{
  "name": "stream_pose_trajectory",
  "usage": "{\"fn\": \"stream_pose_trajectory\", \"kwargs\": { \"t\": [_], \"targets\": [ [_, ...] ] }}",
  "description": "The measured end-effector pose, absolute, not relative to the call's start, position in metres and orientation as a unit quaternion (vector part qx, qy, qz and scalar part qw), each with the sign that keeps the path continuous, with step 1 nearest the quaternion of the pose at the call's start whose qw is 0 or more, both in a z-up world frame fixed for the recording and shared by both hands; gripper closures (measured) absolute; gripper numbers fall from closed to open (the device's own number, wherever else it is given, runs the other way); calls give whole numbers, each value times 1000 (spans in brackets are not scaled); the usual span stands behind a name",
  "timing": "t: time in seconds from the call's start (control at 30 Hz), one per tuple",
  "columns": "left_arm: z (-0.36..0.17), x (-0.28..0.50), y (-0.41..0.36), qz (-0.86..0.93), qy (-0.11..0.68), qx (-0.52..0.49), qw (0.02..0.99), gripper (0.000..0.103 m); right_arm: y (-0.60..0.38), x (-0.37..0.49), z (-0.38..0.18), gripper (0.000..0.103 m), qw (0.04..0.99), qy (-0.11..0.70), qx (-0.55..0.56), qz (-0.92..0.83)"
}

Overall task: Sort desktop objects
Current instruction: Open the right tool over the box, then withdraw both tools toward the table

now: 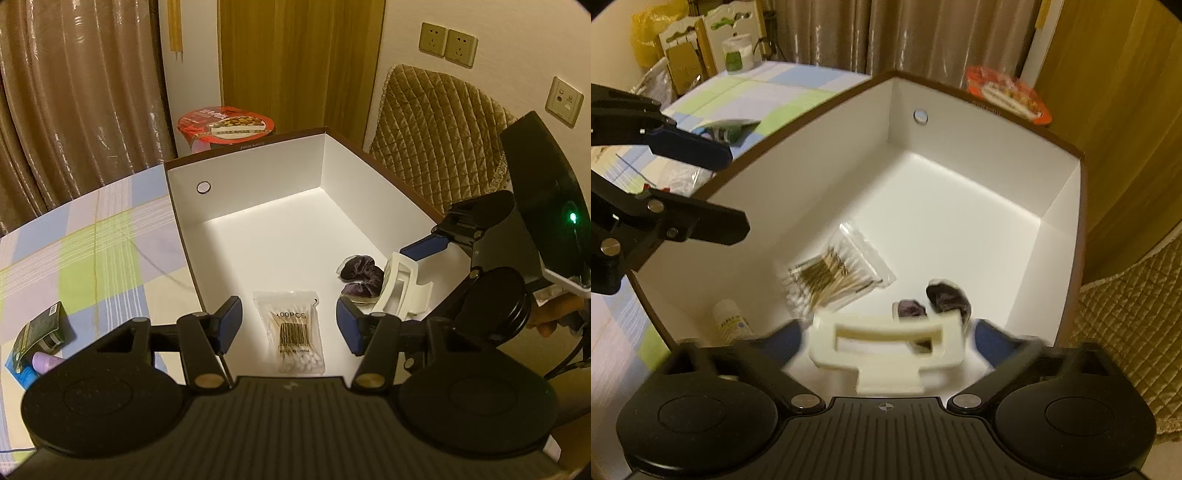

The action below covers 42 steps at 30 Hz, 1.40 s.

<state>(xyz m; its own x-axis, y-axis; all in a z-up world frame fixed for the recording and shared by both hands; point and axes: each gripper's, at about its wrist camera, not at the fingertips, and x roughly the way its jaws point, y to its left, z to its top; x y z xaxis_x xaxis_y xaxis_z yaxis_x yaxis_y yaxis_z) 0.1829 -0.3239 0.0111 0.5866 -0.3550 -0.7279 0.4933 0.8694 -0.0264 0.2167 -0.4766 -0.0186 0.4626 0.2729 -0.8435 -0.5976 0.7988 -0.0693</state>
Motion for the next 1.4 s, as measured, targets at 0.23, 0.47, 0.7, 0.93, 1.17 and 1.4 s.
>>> {"fn": "stream_pose_trajectory", "kwargs": {
  "t": [0.23, 0.47, 0.7, 0.93, 1.17, 1.4],
  "targets": [
    [15, 178, -318, -234, 383, 86, 890, 52, -471, 214, -13, 0, 838, 441, -182, 266],
    [20, 172, -310, -228, 379, 82, 893, 52, -468, 208, -8, 0, 842, 432, -185, 264],
    [28, 163, -299, -222, 369, 77, 899, 43, -467, 197, 7, 0, 856, 417, -172, 253],
    [36, 147, -283, -206, 358, 69, 908, 21, -466, 177, 27, 0, 870, 404, -144, 244],
    [41, 123, -260, -189, 354, 53, 914, 5, -469, 151, 42, 0, 884, 395, -90, 232],
    [43, 94, -233, -148, 363, 35, 919, 1, -465, 119, 47, 0, 894, 385, -51, 221]
  ]
}}
